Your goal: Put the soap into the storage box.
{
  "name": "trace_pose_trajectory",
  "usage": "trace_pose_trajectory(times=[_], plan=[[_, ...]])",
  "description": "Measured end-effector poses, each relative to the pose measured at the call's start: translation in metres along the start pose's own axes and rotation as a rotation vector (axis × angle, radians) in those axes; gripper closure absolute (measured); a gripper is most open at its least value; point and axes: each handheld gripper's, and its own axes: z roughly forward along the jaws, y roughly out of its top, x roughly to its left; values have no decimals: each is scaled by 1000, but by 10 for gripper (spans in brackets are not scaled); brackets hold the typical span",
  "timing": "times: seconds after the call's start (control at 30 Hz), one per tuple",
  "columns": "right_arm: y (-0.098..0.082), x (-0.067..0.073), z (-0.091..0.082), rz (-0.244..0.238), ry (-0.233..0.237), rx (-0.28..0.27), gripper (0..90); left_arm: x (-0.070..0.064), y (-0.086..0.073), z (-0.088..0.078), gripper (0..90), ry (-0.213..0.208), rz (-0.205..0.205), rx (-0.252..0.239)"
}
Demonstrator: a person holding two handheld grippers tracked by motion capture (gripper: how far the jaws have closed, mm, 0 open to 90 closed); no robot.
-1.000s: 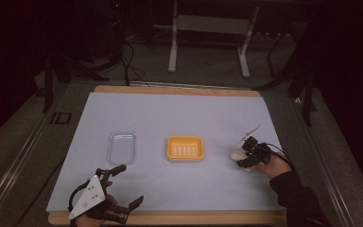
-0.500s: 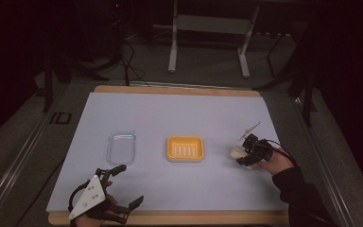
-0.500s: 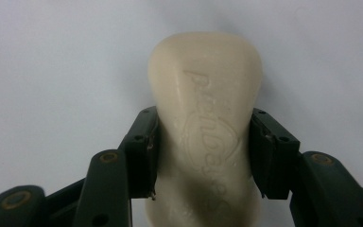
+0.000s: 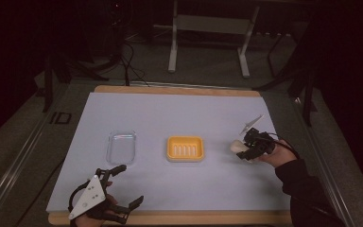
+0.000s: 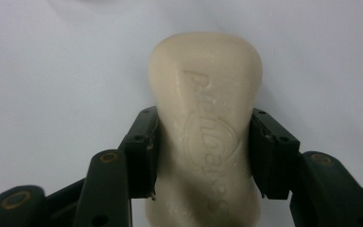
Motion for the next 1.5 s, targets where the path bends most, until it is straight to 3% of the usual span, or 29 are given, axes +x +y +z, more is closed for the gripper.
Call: trace_pose_trajectory(times=[0.1,0.53,0.63,0.9,1.5], plan=[[5,-1,-4,-38,8,-15,497,0,0,0,2,0,0,0],[20,-1,-8,-117,34,-13,497,0,0,0,2,-3,-1,0],[25,2,-8,-175,72,-9,497,0,0,0,2,-4,-1,0],[35,8,-7,-259,109,-18,497,0,0,0,2,-5,1,1],[59,17,-1,-340,148,37,497,0,0,0,2,-8,-2,1]])
